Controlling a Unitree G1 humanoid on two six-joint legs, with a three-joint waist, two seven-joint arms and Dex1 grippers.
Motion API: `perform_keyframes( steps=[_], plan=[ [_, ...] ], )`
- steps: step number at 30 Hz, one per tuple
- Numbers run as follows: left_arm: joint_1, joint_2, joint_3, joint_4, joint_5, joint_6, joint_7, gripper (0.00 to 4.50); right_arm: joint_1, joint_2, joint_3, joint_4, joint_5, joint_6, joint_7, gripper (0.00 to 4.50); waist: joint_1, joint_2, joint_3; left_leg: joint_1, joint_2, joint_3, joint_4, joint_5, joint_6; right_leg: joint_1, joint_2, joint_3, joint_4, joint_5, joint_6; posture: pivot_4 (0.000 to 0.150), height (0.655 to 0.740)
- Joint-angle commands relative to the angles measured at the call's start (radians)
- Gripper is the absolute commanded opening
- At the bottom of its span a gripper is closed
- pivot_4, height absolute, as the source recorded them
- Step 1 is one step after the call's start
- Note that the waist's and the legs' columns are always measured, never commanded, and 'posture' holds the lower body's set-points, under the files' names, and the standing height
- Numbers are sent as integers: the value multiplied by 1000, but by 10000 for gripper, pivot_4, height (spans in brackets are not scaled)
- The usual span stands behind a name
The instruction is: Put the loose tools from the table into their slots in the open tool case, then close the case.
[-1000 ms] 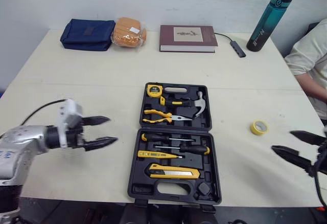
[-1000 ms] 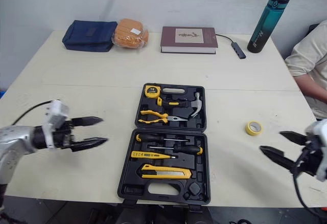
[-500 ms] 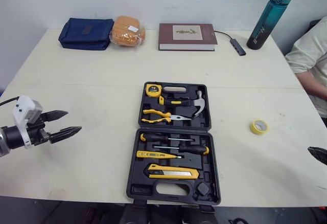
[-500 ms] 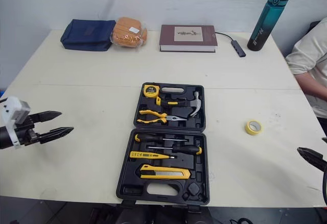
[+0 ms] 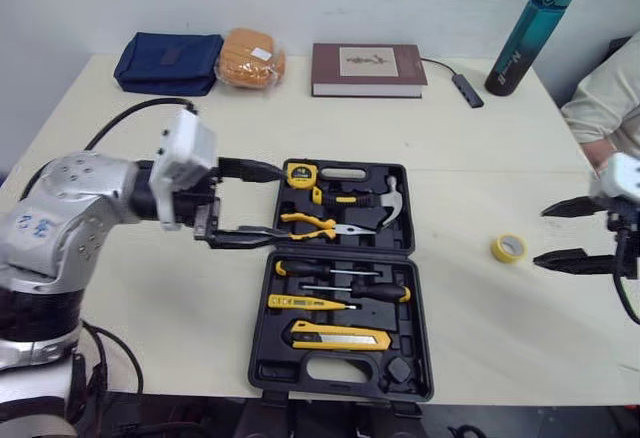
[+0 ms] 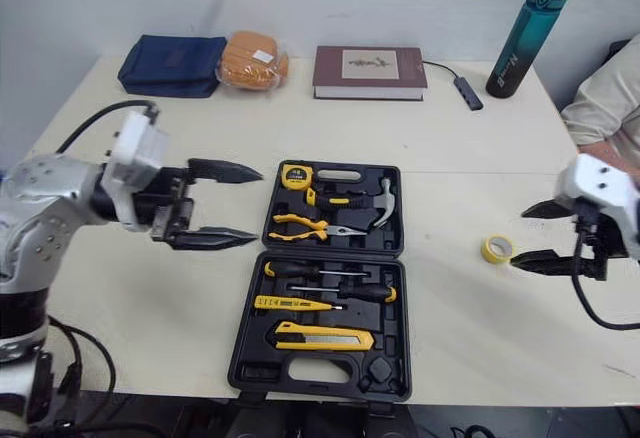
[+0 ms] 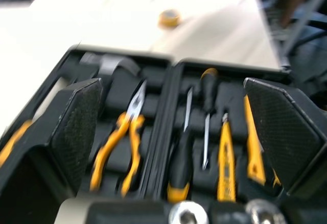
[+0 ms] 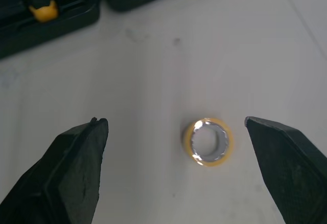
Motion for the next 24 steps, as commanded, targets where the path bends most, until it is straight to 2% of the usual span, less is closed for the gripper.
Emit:
perform_keyframes(
  steps=[1, 3, 6, 15, 24],
  plan=[
    [-50, -37, -24, -31, -32, 25, 14, 44987, -169, 43, 171, 126, -174, -84, 77, 42435, 0, -1, 1, 0, 0, 0, 1, 0, 0, 0, 0, 0, 0, 0, 0, 1500, 7400],
    [-64, -67, -36, -37, -29, 19, 21, 45000, -262, 86, 250, 207, -260, -133, 99, 37181, 0, -1, 1, -1, 0, 0, 3, 0, 0, 0, 0, 0, 0, 0, 0, 1500, 7400],
    [-68, -95, -46, -46, -26, 23, 34, 45000, -355, 142, 318, 300, -342, -200, 120, 22313, -1, -1, 1, -2, 0, 0, 6, 0, 0, 0, 1, 1, 1, 0, 0, 1500, 7400],
    [-53, -142, -59, -83, -26, 21, 64, 45000, -431, 224, 379, 425, -449, -293, 147, 22313, 1, -1, 1, -3, 1, -1, 9, 0, 0, 0, 1, 0, 2, 0, 1, 1500, 7400],
    [-67, -155, -64, -81, -14, 14, 75, 45000, -406, 244, 377, 446, -466, -307, 167, 22313, 1, -1, 1, -3, 1, -1, 9, 0, 0, -1, 1, 0, 4, 0, 1, 1500, 7400]
  ],
)
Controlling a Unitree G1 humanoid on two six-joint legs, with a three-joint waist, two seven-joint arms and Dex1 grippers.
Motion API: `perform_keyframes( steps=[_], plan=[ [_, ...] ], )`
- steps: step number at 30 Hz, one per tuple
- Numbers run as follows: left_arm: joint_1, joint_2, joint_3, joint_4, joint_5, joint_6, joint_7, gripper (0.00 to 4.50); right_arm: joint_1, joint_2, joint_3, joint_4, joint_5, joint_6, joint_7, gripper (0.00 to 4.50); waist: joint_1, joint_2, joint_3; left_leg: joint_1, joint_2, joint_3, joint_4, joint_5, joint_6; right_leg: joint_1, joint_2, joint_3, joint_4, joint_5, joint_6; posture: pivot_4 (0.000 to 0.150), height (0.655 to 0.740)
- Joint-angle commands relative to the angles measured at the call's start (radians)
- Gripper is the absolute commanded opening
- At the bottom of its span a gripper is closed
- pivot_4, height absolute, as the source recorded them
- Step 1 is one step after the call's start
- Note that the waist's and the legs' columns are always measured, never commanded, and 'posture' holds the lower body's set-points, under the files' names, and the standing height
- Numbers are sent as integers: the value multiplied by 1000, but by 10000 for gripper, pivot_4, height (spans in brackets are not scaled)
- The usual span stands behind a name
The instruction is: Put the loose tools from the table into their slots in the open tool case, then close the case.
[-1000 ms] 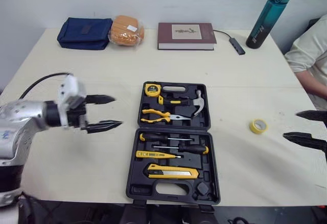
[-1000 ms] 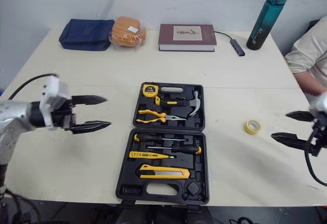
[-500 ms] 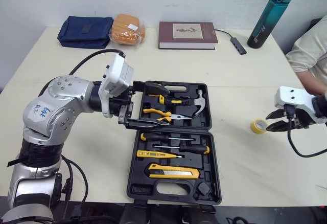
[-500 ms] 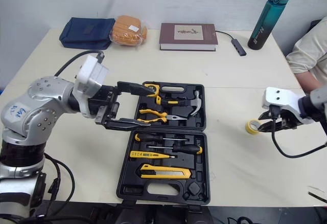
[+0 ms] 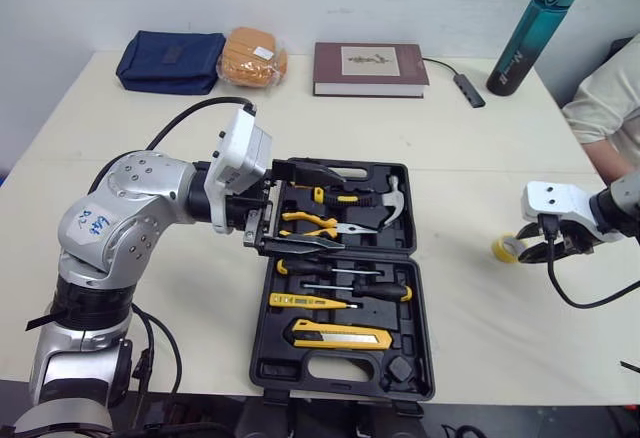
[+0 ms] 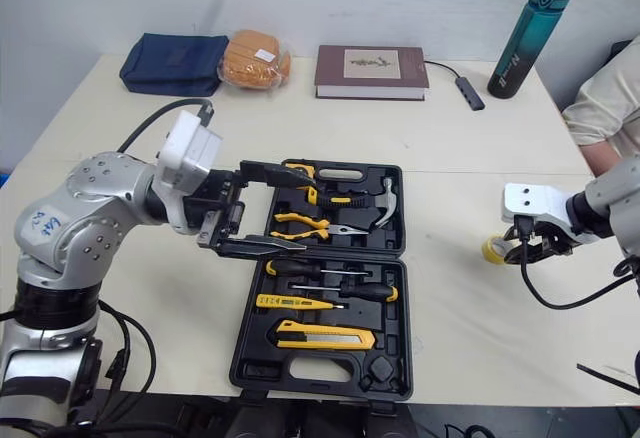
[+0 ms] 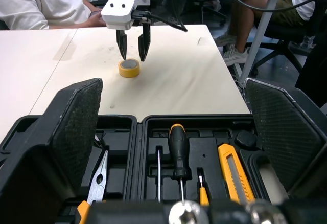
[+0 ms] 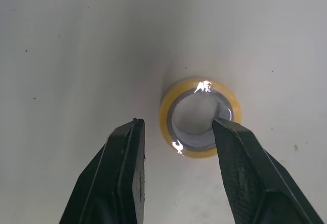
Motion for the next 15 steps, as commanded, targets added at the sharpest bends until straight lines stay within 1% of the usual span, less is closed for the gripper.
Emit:
perform_keyframes(
  steps=[1, 8, 13, 15],
  plan=[
    [-17, -3, 0, -26, -8, -9, 5, 45000, 7, 0, -17, -5, 0, -5, 47, 22313, -1, 0, 0, 0, 0, 0, 0, 0, 0, 0, 0, 0, 3, 0, 0, 1500, 7400],
    [-10, -9, -5, -32, -6, -15, 7, 45000, 45, 24, -22, 0, -2, -19, 15, 22313, 0, 0, 0, 0, 0, 0, 1, 0, 0, 0, 0, 0, 5, 0, 0, 1500, 7400],
    [-15, -19, -12, -34, -4, -19, 10, 45000, 39, 53, -23, 35, -18, -38, -23, 22313, -1, 0, 0, 0, 0, 0, 1, 0, 0, 0, 0, 0, 5, 0, 0, 1500, 7400],
    [-16, -21, -14, -34, -3, -21, 11, 45000, 34, 60, -28, 43, -22, -52, -32, 16877, -1, 0, 0, 0, 0, 0, 1, 0, 0, 0, 0, 0, 5, 0, 0, 1500, 7400]
  ],
)
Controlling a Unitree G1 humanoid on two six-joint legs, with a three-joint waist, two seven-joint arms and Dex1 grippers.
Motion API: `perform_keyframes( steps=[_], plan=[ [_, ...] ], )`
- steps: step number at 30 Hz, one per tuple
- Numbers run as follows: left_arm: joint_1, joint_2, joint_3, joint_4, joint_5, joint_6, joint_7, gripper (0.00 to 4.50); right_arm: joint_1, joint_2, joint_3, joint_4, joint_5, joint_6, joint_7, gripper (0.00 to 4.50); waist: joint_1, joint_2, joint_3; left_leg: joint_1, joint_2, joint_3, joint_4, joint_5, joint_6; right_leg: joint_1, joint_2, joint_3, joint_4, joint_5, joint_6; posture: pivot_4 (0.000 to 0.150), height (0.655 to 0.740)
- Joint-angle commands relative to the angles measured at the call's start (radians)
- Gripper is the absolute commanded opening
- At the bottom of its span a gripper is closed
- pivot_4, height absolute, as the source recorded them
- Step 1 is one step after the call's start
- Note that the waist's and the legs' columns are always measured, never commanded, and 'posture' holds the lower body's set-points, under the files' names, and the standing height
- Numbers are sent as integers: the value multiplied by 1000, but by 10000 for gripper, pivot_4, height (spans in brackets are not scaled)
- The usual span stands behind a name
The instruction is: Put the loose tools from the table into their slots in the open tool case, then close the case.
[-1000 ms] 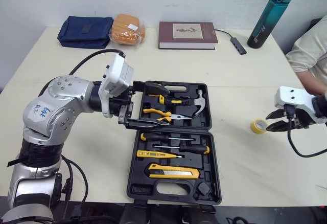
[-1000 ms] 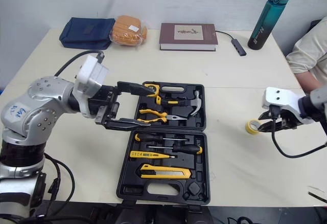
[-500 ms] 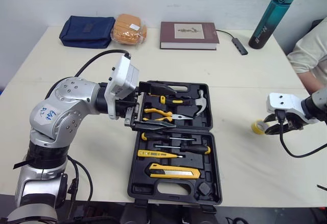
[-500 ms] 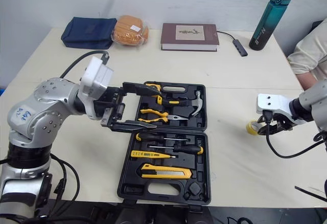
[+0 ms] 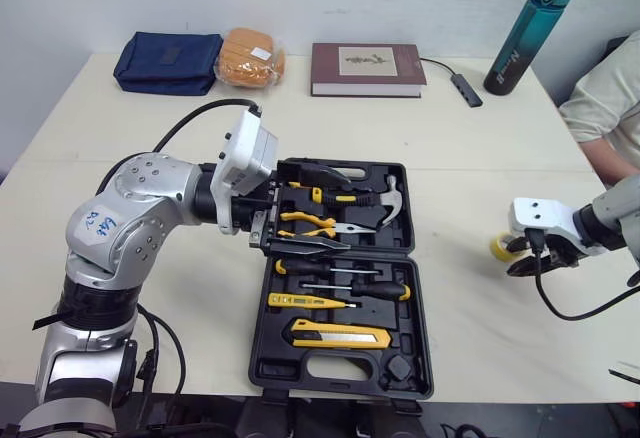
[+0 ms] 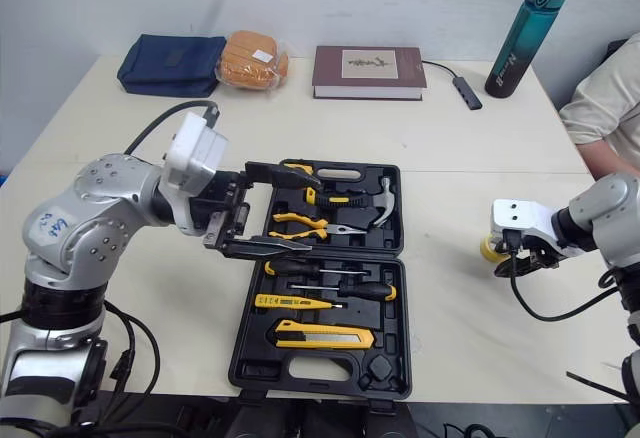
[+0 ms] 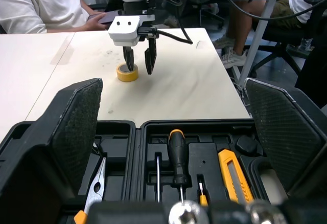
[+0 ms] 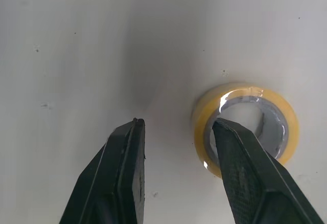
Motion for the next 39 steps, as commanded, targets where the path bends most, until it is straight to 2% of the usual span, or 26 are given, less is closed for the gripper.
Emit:
perform_keyframes(
  steps=[1, 4, 10, 13, 18, 23, 27, 32, 39],
  plan=[
    [-15, -3, 3, -33, -5, -19, 2, 45000, -15, -4, -31, 3, -6, -26, -1, 13784, 0, 0, 0, 0, 0, 0, 0, 0, 0, 0, 0, 0, 0, 0, 0, 1500, 7400],
    [-16, -7, 0, -32, -7, -23, -4, 45000, -20, -10, -40, -21, 5, -28, 21, 484, -1, 0, 0, 0, 0, 0, 0, 0, 0, 0, 0, 0, 0, 0, 0, 1500, 7400],
    [-3, 1, -9, -27, -6, -36, -28, 45000, 8, -30, -99, -163, 67, -24, 38, 484, 0, 0, 0, 0, 0, 0, 0, 0, 0, 0, 0, 0, 0, 0, 0, 1500, 7400],
    [13, 12, -17, -33, -8, -35, -46, 45000, 74, -46, -153, -383, 165, 97, 59, 484, 1, 0, 0, 0, 0, 0, 0, 0, 0, 0, 0, 0, 0, 0, 0, 1500, 7400],
    [108, 66, -63, -81, 21, -59, -116, 45000, 273, -51, -258, -892, 423, 315, 12, 484, 4, 0, 0, 0, 0, -4, -1, 0, 0, 0, 1, 0, -1, 0, 0, 1500, 7400],
    [206, 119, -127, -124, 83, -141, -195, 45000, 390, -24, -241, -1161, 524, 413, -78, 484, 4, -1, 0, 0, -1, -5, 0, -1, 0, 1, 0, 0, -2, 0, 1, 1500, 7400],
    [258, 152, -151, -145, 111, -195, -243, 45000, 452, -26, -199, -1225, 499, 399, -115, 484, 3, -1, 0, 0, -1, -5, -1, -1, 0, 1, -1, 0, -5, 0, 1, 1500, 7400],
    [270, 151, -145, -168, 92, -177, -230, 45000, 507, -27, -135, -1220, 415, 318, -139, 484, 3, -1, 0, 0, -1, -6, -1, -1, 0, 1, -1, 0, -5, 0, 1, 1500, 7400],
    [272, 153, -138, -179, 88, -167, -216, 45000, 569, -16, -82, -1235, 393, 289, -162, 484, 2, -1, 0, 1, -1, -6, 0, -1, 1, 2, -1, 0, -5, 0, 1, 1500, 7400]
  ],
)
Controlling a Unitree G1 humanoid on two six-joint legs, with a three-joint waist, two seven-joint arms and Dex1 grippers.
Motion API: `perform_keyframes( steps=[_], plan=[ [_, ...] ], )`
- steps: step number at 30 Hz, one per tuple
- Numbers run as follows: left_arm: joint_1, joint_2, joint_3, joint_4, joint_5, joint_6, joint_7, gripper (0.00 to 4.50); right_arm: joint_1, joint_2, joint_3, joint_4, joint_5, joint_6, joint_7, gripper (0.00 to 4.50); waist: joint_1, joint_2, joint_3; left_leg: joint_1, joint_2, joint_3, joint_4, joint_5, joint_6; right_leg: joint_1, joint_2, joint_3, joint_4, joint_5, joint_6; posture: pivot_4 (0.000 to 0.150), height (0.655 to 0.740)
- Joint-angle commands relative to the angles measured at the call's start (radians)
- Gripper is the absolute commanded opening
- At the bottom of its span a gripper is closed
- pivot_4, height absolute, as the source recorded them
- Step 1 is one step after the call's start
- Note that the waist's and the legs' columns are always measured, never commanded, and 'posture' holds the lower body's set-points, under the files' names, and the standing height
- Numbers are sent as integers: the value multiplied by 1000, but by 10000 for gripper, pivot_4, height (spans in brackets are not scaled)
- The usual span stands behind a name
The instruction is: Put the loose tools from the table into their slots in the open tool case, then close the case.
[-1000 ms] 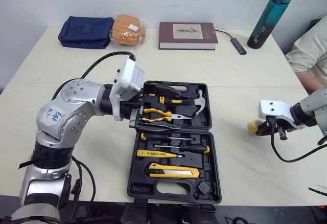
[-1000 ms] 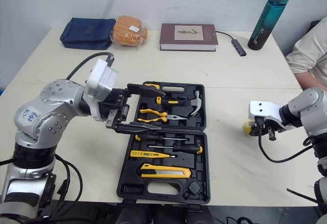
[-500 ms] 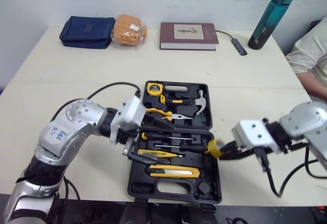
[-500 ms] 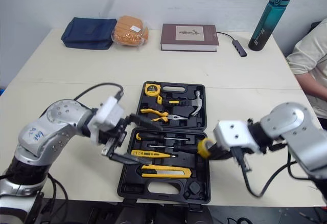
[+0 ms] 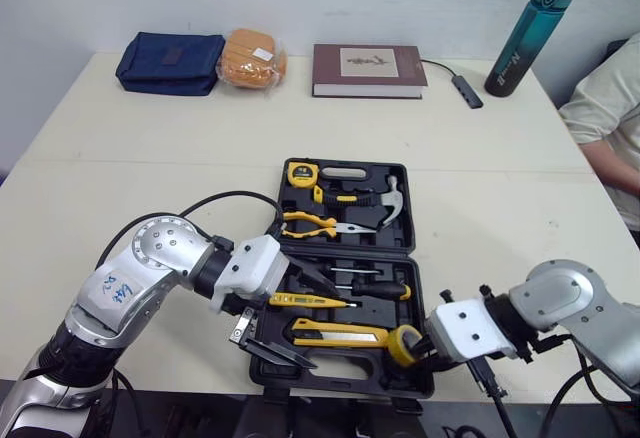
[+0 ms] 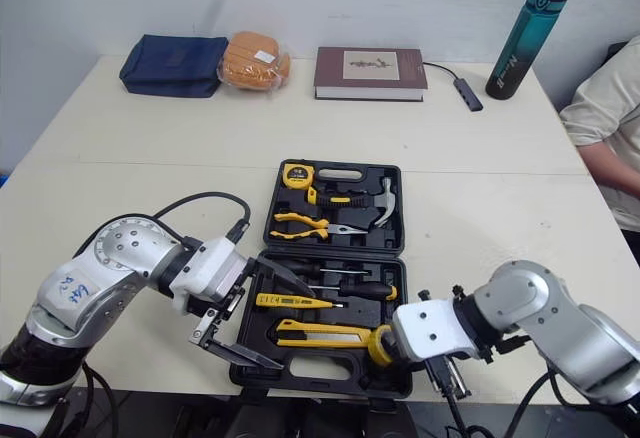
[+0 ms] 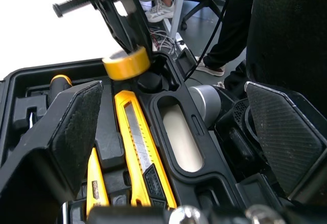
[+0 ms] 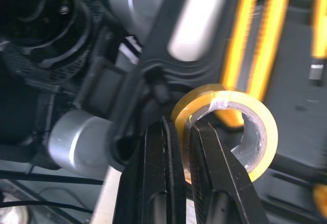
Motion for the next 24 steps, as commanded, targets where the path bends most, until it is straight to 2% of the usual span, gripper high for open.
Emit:
perform_keyframes(
  steps=[1, 8, 12, 14, 15, 20, 24],
  plan=[
    [2, 6, 20, -28, -17, 3, 7, 45000, 19, 7, 10, -38, -7, -26, -12, 484, 0, 0, 0, 0, 0, 0, 0, 0, 0, 0, 0, 0, 0, 0, 0, 1500, 7400],
    [-8, 1, 14, -26, -14, 3, 10, 45000, 63, 16, 49, 22, -75, -108, -32, 484, -1, -1, 0, 1, 0, 0, 0, 0, 0, 1, 0, 0, 0, 0, 0, 1500, 7400],
    [-17, -2, 14, -20, -13, 5, 14, 45000, 75, 19, 53, 33, -81, -136, -27, 484, -3, -1, 0, 7, 1, -1, 0, 0, 0, 8, 1, -1, -3, 0, 0, 1500, 7400],
    [-20, 0, 13, -16, -12, 8, 12, 45000, 86, 14, 32, 8, -43, -130, -18, 9411, -2, -1, 0, 8, 1, -3, -1, -1, 1, 10, 1, -2, -4, 0, 0, 1500, 7400],
    [-21, 1, 12, -14, -11, 8, 12, 45000, 90, 12, 24, -2, -27, -127, -14, 11889, 0, -1, 0, 8, 1, -4, -1, -1, 1, 10, 1, -2, -4, 0, 0, 1500, 7400],
    [-30, -3, 6, -1, -2, 0, 7, 45000, 131, -13, -92, -70, 92, -121, 3, 36309, 1, -1, 0, 6, 0, -5, -1, -1, 2, 10, 0, -3, -6, 0, 0, 1500, 7400],
    [-32, -7, 1, 0, 0, -3, 6, 45000, 151, 6, -167, -60, 160, -116, -19, 36309, 1, -1, 0, 6, 0, -6, 0, -2, 3, 12, 0, -3, -6, 0, 1, 1500, 7400]
  ],
)
